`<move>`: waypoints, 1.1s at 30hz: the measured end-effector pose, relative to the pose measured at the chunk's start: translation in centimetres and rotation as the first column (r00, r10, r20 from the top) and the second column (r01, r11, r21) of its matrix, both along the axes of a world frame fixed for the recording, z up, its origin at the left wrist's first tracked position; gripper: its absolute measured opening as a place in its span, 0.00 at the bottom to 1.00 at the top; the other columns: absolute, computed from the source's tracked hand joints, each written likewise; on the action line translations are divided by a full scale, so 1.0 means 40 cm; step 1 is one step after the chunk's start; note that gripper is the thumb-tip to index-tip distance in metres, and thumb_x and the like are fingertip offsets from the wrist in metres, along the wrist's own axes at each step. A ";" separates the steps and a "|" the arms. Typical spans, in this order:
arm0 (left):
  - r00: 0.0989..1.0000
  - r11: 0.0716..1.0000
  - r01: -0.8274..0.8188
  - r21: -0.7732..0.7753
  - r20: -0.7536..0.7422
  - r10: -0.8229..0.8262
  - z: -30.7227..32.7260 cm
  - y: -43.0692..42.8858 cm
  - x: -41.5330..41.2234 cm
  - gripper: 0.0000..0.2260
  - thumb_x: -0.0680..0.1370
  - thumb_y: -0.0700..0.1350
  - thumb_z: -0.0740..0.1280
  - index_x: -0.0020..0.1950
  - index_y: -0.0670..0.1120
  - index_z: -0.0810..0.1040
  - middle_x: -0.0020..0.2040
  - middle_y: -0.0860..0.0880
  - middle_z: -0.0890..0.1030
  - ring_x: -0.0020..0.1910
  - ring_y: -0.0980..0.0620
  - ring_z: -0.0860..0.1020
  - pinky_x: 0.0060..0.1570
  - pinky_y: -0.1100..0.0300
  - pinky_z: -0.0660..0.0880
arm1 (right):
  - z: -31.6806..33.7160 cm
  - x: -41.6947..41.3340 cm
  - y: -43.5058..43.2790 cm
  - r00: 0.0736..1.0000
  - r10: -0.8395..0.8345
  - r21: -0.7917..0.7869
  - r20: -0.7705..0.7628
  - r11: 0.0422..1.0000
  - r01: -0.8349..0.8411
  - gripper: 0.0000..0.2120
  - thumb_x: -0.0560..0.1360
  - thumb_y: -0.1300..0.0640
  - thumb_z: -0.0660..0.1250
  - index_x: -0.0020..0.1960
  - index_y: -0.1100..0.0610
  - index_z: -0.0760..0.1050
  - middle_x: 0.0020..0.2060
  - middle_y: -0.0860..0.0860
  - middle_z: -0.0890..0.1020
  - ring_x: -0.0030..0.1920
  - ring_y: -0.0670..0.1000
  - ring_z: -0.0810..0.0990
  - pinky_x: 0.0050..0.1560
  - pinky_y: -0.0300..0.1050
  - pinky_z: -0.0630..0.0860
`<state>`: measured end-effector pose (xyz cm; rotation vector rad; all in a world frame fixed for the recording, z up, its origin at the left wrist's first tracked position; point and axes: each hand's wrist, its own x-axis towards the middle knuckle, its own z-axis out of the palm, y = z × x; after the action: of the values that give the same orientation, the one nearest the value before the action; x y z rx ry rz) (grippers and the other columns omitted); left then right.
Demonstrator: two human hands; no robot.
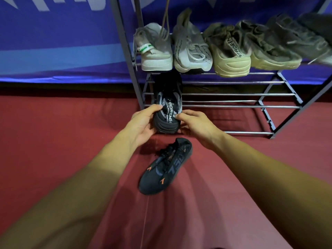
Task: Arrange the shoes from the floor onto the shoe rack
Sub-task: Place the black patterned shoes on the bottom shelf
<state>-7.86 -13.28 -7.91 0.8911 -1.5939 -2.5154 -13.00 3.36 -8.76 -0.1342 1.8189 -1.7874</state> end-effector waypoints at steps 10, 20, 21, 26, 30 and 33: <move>0.987 0.998 -0.002 -0.058 0.158 0.011 -0.043 -0.061 -0.049 0.08 0.72 0.45 0.75 0.50 0.48 0.81 0.46 0.49 0.84 0.42 0.52 0.79 0.37 0.61 0.66 | -0.045 -0.109 -0.108 0.996 -0.090 0.023 0.002 0.996 0.090 0.16 0.78 0.55 0.70 0.64 0.58 0.79 0.51 0.52 0.85 0.41 0.44 0.80 0.42 0.39 0.76; 0.975 0.985 -0.156 -0.080 0.149 0.166 -0.045 -0.075 -0.124 0.10 0.71 0.44 0.77 0.48 0.46 0.78 0.37 0.49 0.80 0.35 0.54 0.74 0.31 0.63 0.64 | -0.044 -0.151 -0.164 0.977 -0.207 -0.109 0.058 0.971 0.212 0.03 0.79 0.59 0.69 0.47 0.53 0.78 0.35 0.49 0.81 0.21 0.38 0.75 0.28 0.34 0.73; 0.970 0.981 -0.176 -0.086 0.153 0.187 -0.046 -0.074 -0.130 0.11 0.71 0.44 0.76 0.50 0.46 0.78 0.37 0.49 0.79 0.34 0.54 0.72 0.30 0.63 0.64 | -0.044 -0.154 -0.167 0.972 -0.227 -0.103 0.055 0.967 0.232 0.03 0.79 0.59 0.70 0.46 0.53 0.78 0.34 0.49 0.80 0.21 0.39 0.75 0.28 0.35 0.73; 0.954 0.969 -0.234 -0.079 0.175 0.245 -0.058 -0.068 -0.141 0.18 0.72 0.45 0.76 0.59 0.45 0.78 0.43 0.48 0.78 0.33 0.55 0.69 0.29 0.63 0.65 | -0.059 -0.171 -0.175 0.963 -0.270 0.002 0.019 0.963 0.270 0.06 0.74 0.52 0.75 0.43 0.52 0.80 0.32 0.50 0.80 0.22 0.42 0.75 0.38 0.43 0.79; 0.945 0.959 -0.280 -0.049 0.163 0.284 -0.055 -0.064 -0.146 0.25 0.71 0.45 0.77 0.65 0.43 0.76 0.46 0.47 0.80 0.33 0.56 0.71 0.28 0.64 0.66 | -0.067 -0.168 -0.178 0.935 -0.333 -0.063 0.123 0.938 0.342 0.16 0.72 0.54 0.78 0.56 0.58 0.80 0.38 0.54 0.80 0.23 0.43 0.75 0.39 0.42 0.79; 0.948 0.960 -0.278 -0.024 0.157 0.278 -0.049 -0.065 -0.151 0.30 0.71 0.47 0.77 0.70 0.44 0.73 0.38 0.51 0.80 0.27 0.58 0.74 0.27 0.66 0.68 | -0.061 -0.170 -0.186 0.920 -0.363 -0.052 0.146 0.926 0.374 0.20 0.71 0.54 0.78 0.59 0.61 0.79 0.42 0.56 0.79 0.24 0.45 0.75 0.41 0.43 0.79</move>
<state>-13.90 -15.90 -9.86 1.2477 -1.3898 -2.2989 -19.78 -4.06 -11.19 0.3138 1.7624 -2.0692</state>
